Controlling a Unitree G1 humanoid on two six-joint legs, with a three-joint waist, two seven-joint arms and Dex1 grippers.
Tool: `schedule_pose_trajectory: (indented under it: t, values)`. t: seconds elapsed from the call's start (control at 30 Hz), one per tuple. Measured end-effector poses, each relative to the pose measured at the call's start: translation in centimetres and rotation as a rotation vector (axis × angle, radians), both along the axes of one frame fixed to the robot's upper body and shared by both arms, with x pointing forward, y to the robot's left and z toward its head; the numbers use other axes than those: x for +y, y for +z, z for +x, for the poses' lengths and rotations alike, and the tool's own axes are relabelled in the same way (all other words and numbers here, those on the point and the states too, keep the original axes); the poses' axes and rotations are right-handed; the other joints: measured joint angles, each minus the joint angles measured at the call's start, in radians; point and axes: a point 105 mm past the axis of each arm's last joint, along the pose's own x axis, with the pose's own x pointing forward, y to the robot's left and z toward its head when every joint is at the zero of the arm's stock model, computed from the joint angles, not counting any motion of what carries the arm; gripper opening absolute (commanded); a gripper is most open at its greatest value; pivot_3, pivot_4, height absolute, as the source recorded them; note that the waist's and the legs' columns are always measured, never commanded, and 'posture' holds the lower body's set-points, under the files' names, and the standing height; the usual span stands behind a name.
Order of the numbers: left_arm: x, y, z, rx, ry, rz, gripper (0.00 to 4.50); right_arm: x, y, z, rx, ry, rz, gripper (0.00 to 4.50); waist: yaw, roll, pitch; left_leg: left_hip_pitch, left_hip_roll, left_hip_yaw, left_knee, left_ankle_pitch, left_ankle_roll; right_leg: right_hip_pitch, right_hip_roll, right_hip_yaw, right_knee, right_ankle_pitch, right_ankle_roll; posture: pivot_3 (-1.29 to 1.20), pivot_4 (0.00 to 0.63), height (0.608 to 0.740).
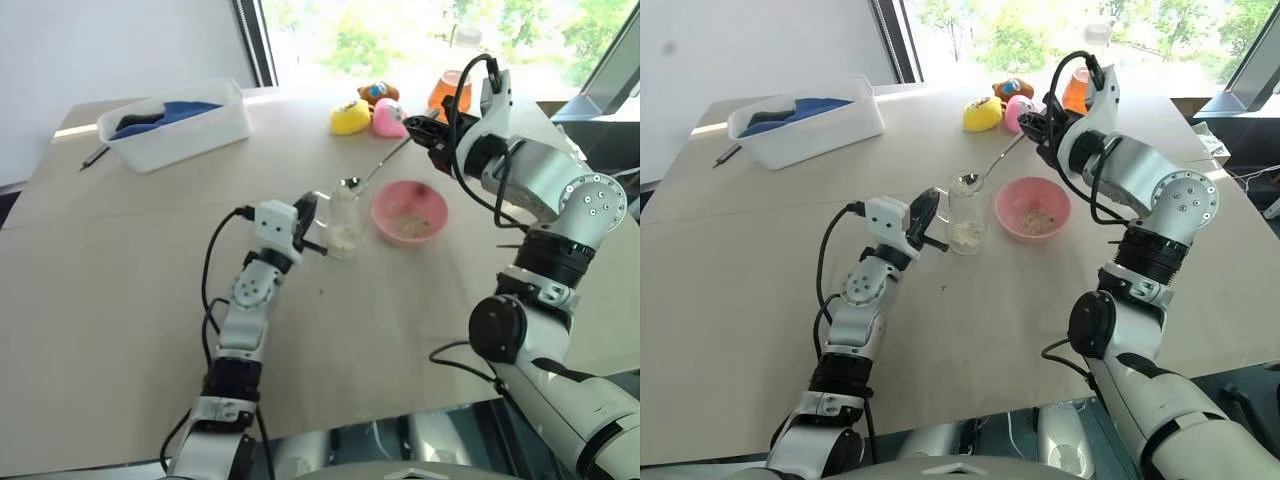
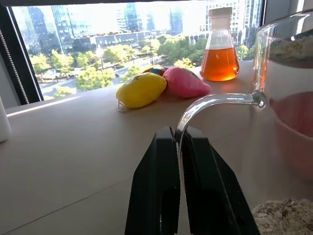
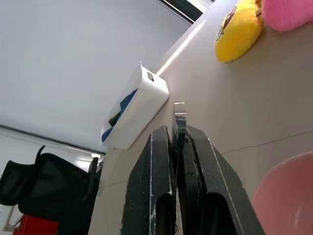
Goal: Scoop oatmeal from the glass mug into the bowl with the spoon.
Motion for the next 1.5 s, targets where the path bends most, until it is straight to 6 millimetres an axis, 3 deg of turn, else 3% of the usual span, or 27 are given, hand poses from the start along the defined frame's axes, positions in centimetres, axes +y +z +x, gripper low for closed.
schedule_pose_trajectory:
  t: [0.23,0.7,0.87,1.23,1.37,1.5]
  values:
    - [-0.1,-0.1,0.0,-0.007,-0.003,-0.003,0.16,-0.3,0.7,-0.2,0.003,-0.012,0.046,0.00,0.000,0.000,0.000,0.000,0.000,0.000,0.000,0.000,0.000,0.000,0.000,0.000,0.000,0.000,0.000,0.00,0.150,0.740]
    - [-0.1,-0.1,0.2,-0.011,-0.003,-0.005,0.16,-1.4,-0.8,-0.1,0.041,-0.029,0.068,0.00,0.000,0.000,0.000,0.000,0.000,0.001,0.000,0.000,0.000,0.000,0.000,0.000,0.000,0.000,0.000,0.00,0.150,0.740]
    - [-0.2,-0.1,0.4,-0.013,-0.003,-0.005,0.16,-2.1,-0.3,0.0,0.040,-0.032,0.115,0.00,0.000,0.000,0.000,0.000,0.000,0.001,0.000,0.000,0.000,0.000,0.000,0.000,0.000,0.000,0.000,0.00,0.150,0.740]
    - [-0.2,-0.1,0.4,-0.018,-0.005,-0.002,0.16,-5.8,0.7,0.6,0.023,-0.138,0.120,0.00,0.001,0.000,0.000,0.000,0.000,0.001,0.001,0.000,0.000,0.001,0.000,0.000,0.000,0.000,0.000,0.00,0.150,0.740]
    - [0.2,-0.2,0.4,-0.017,-0.003,0.012,0.16,-7.3,0.3,1.0,0.016,-0.184,0.074,0.00,0.000,0.000,0.000,0.000,0.001,0.002,0.000,0.000,0.000,0.001,0.000,0.001,0.000,0.000,0.000,0.00,0.150,0.740]
    - [0.3,-0.3,0.3,-0.015,0.001,0.013,0.16,-7.9,-1.2,1.4,-0.009,-0.212,-0.122,0.00,0.000,0.000,0.000,0.000,0.001,0.002,0.000,0.000,0.001,0.000,0.001,0.002,0.000,0.000,0.000,0.00,0.150,0.740]
